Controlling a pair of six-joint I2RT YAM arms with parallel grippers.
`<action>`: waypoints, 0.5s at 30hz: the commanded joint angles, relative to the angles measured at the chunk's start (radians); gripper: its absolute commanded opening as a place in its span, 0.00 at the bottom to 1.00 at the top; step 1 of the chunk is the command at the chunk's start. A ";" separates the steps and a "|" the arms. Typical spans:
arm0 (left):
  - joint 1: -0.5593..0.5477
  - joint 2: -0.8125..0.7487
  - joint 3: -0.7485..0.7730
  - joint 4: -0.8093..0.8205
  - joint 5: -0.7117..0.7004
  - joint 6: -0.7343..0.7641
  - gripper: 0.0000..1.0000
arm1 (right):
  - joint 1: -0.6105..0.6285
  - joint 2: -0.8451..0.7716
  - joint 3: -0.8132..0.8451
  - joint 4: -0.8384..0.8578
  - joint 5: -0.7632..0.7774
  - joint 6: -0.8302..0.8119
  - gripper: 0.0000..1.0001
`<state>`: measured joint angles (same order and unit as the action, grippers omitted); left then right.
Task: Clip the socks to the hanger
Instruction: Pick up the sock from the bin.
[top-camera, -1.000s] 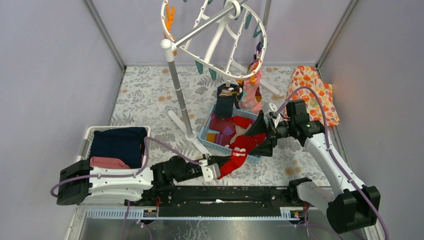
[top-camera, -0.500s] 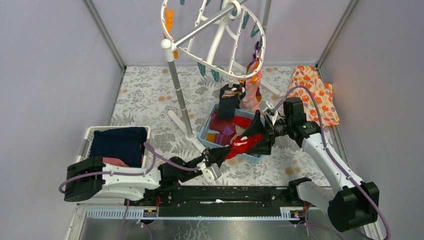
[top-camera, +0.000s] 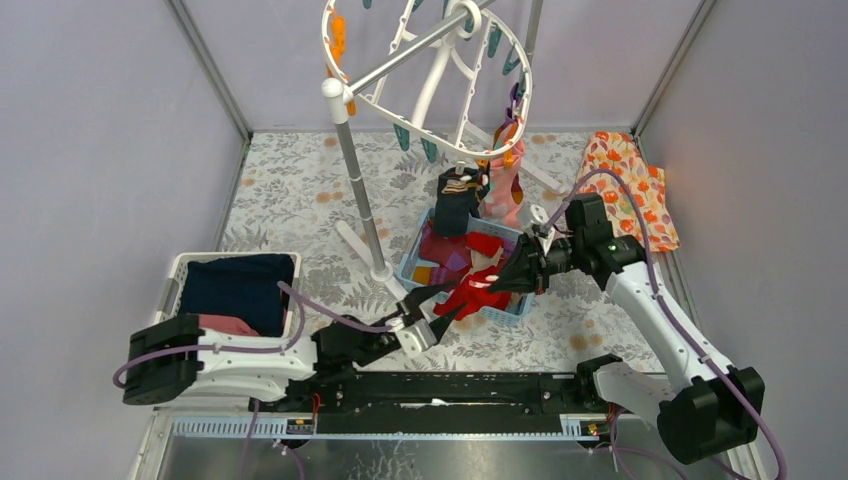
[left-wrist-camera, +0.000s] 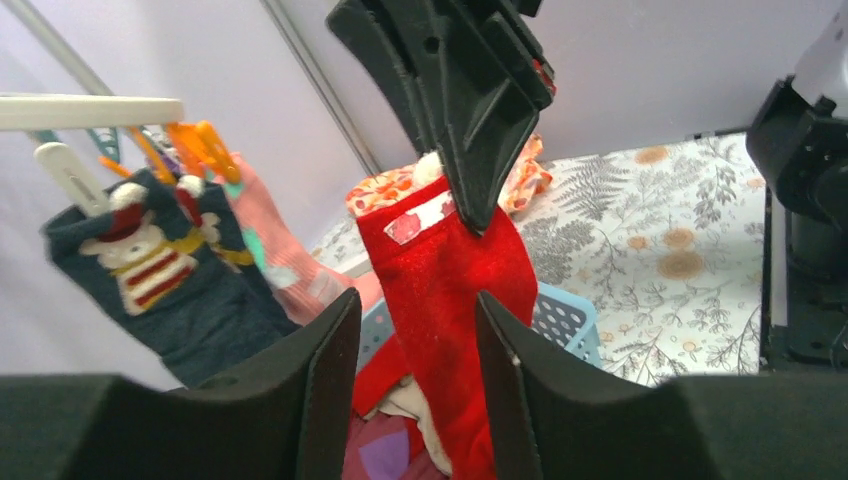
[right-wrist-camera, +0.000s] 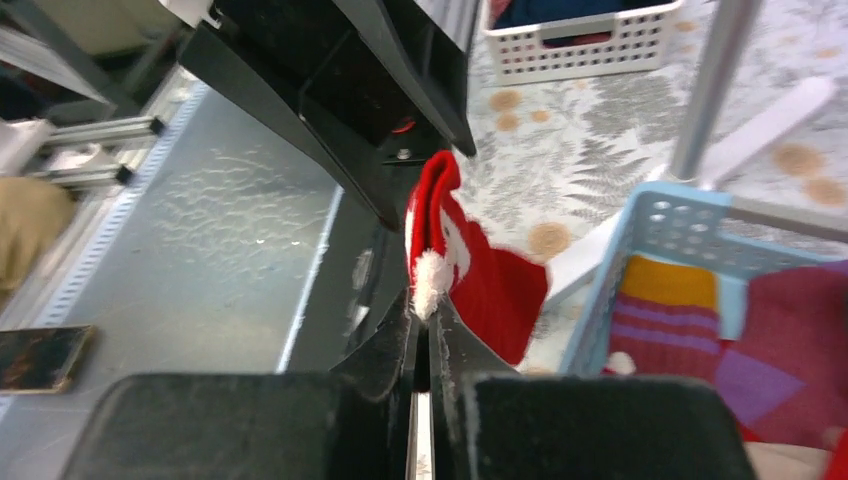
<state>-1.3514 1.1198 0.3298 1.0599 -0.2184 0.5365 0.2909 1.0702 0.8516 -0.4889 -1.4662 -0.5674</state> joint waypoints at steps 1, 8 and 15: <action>-0.002 -0.195 -0.043 -0.191 0.021 -0.095 0.57 | 0.020 -0.018 0.161 -0.442 0.192 -0.587 0.00; 0.014 -0.411 -0.027 -0.462 0.130 -0.210 0.83 | 0.039 -0.025 0.285 -0.754 0.393 -1.217 0.01; 0.014 -0.145 0.102 -0.392 0.140 -0.201 0.84 | 0.094 -0.017 0.365 -0.810 0.475 -1.371 0.03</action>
<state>-1.3445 0.8452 0.3588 0.6701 -0.1040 0.3504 0.3477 1.0534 1.1683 -1.1999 -1.0584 -1.7485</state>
